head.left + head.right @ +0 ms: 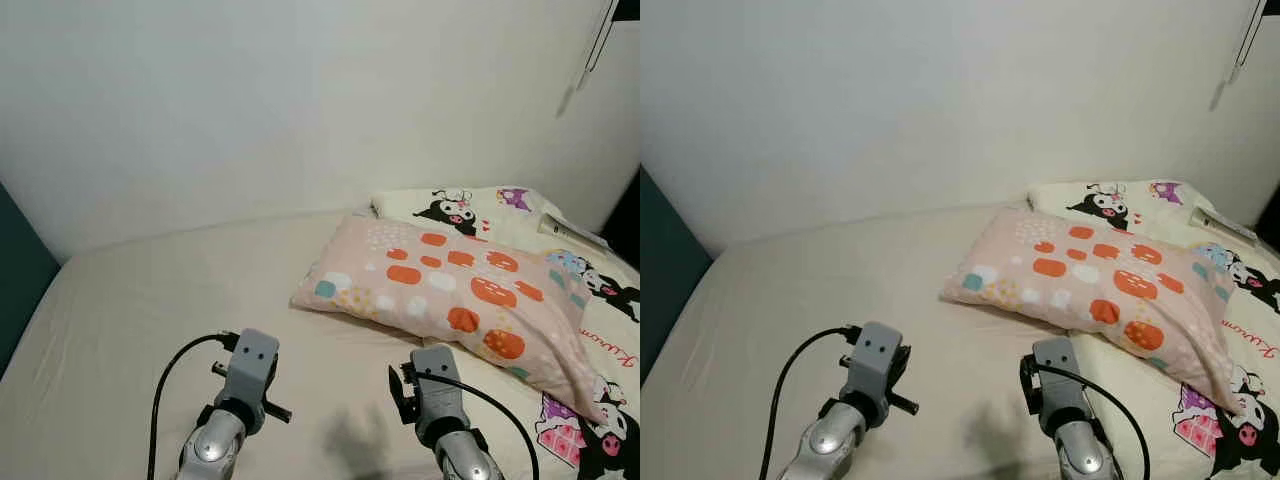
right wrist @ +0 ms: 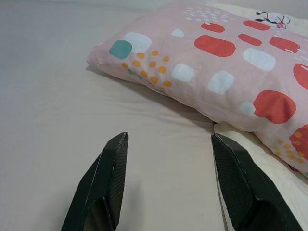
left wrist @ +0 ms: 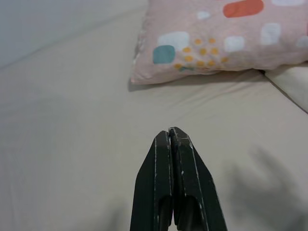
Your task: Clean up the room
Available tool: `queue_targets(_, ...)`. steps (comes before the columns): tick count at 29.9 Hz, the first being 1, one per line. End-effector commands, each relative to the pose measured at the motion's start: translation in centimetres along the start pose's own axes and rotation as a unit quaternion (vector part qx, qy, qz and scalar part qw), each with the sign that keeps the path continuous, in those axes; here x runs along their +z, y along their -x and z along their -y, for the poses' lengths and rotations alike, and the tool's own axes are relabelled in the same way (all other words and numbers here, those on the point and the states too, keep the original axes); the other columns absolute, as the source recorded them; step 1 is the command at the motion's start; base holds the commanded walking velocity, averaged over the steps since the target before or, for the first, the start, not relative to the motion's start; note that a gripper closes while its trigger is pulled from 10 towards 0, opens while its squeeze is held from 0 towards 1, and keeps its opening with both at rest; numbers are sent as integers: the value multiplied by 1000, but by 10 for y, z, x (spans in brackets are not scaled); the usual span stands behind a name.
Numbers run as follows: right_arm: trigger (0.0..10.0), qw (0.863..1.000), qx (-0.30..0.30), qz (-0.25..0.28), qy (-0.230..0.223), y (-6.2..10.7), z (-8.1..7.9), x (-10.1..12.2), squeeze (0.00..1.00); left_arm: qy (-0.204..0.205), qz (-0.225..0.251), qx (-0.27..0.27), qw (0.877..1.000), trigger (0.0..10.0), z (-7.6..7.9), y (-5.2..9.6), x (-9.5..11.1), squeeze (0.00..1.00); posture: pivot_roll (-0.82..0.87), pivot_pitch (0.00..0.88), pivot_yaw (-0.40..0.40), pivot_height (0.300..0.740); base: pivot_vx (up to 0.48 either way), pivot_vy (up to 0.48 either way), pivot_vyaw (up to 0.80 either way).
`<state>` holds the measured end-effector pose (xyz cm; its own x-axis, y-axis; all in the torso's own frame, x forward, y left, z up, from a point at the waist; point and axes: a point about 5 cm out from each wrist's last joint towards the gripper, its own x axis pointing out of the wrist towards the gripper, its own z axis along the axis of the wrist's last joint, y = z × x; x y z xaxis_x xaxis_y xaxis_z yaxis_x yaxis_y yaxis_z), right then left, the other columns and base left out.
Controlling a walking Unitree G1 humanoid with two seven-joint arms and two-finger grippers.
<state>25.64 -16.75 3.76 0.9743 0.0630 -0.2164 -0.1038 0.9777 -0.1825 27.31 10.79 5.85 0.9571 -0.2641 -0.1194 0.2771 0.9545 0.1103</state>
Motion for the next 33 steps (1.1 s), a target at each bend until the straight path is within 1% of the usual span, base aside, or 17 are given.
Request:
queue_targets(1,10000,1000,5,-2,1,0,-3,-1,0,3,-19,12,1000,10000,-5,3,-8,0,-21,60,36,740,0,-480,0)
queue_targets(16,10000,1000,5,-1,1,-1,-3,1,0,6,-22,19,1000,10000,-7,3,-8,0,-21,59,38,740,0,-480,0)
queue_targets(18,10000,1000,11,-2,12,0,-4,0,0,6,-22,19,1000,10000,-7,3,-8,0,-21,61,39,740,0,-480,0)
queue_targets(21,10000,1000,11,-3,15,0,-4,0,0,5,-23,18,1000,10000,-6,3,-8,0,-21,60,40,740,0,-480,0)
queue_targets(25,10000,1000,9,-6,22,0,-3,0,0,4,-23,17,1000,10000,-6,2,-8,0,-22,61,41,740,0,-480,800)
queue_targets(28,10000,1000,5,-2,18,-1,-3,0,0,5,-23,17,1000,10000,-6,2,-8,0,-22,60,41,740,0,-480,0)
queue_targets(29,10000,1000,-4,-2,8,-1,0,0,0,4,-23,17,1000,10000,-6,2,-8,0,-22,60,40,740,0,-480,0)
queue_targets(33,10000,1000,-6,-3,11,-2,1,0,0,5,-25,18,1000,10000,-6,2,-8,0,-23,60,41,740,0,-465,0)
